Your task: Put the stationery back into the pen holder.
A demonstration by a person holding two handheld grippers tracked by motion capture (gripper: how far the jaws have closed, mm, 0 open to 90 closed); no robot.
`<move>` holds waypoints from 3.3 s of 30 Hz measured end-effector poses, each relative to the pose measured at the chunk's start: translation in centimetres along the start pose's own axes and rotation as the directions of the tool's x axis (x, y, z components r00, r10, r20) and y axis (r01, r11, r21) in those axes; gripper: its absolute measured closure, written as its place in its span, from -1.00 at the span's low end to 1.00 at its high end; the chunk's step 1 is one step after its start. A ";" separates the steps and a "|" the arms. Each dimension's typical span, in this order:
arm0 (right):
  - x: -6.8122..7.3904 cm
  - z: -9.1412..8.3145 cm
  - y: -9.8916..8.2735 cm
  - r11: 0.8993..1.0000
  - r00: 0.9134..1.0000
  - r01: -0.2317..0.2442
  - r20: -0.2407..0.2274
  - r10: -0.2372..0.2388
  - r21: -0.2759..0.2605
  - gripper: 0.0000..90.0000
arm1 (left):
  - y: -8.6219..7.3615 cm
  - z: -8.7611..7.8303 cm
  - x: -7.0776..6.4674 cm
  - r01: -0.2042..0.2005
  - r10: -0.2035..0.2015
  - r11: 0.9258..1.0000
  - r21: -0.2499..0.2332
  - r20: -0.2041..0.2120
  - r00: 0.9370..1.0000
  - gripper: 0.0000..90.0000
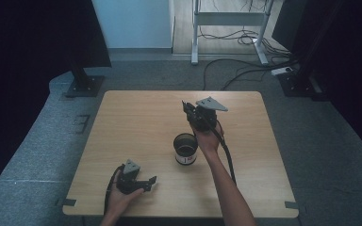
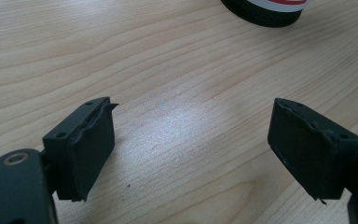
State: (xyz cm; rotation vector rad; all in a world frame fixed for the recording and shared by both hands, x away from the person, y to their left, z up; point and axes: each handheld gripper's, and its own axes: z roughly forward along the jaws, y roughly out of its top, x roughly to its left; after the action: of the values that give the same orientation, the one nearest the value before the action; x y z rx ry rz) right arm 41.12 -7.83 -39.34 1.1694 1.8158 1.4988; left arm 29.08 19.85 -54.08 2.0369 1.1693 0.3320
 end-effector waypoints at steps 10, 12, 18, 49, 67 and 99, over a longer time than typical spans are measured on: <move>1.1 1.6 -0.8 0.999 1.000 0.027 -0.014 -0.027 0.022 0.75 | 0.0 0.0 -0.1 -0.006 0.006 1.000 0.006 0.003 1.000 -0.67; 1.2 1.9 -1.0 0.999 0.999 0.030 -0.012 -0.030 0.022 0.75 | 0.0 0.1 -0.1 -0.007 0.007 1.000 0.005 0.002 1.000 -0.67; 1.5 2.4 -1.4 0.999 0.999 0.030 -0.018 -0.030 0.026 0.75 | -0.1 0.2 -0.2 -0.012 0.012 1.000 0.012 0.005 1.000 -0.67; 0.8 2.4 -5.0 0.996 0.999 0.042 -0.009 -0.041 0.077 0.75 | -0.1 0.6 -0.6 -0.031 0.031 0.999 0.028 0.018 0.999 -0.67; 0.0 0.6 -8.4 0.991 0.999 0.034 -0.027 -0.031 0.128 0.73 | -0.2 0.7 -0.9 -0.042 0.041 0.999 0.028 0.030 0.999 -0.67; -1.2 -3.3 -9.4 0.992 0.998 0.050 -0.055 -0.043 0.117 0.03 | -0.2 0.8 -0.8 -0.046 0.045 0.999 0.023 0.028 0.999 -0.67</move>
State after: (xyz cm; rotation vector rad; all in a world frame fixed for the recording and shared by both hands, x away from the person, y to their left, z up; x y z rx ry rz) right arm 36.22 -10.78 -47.65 1.1443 1.9773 1.4246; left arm 28.98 18.91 -54.62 2.0851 1.1167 0.3130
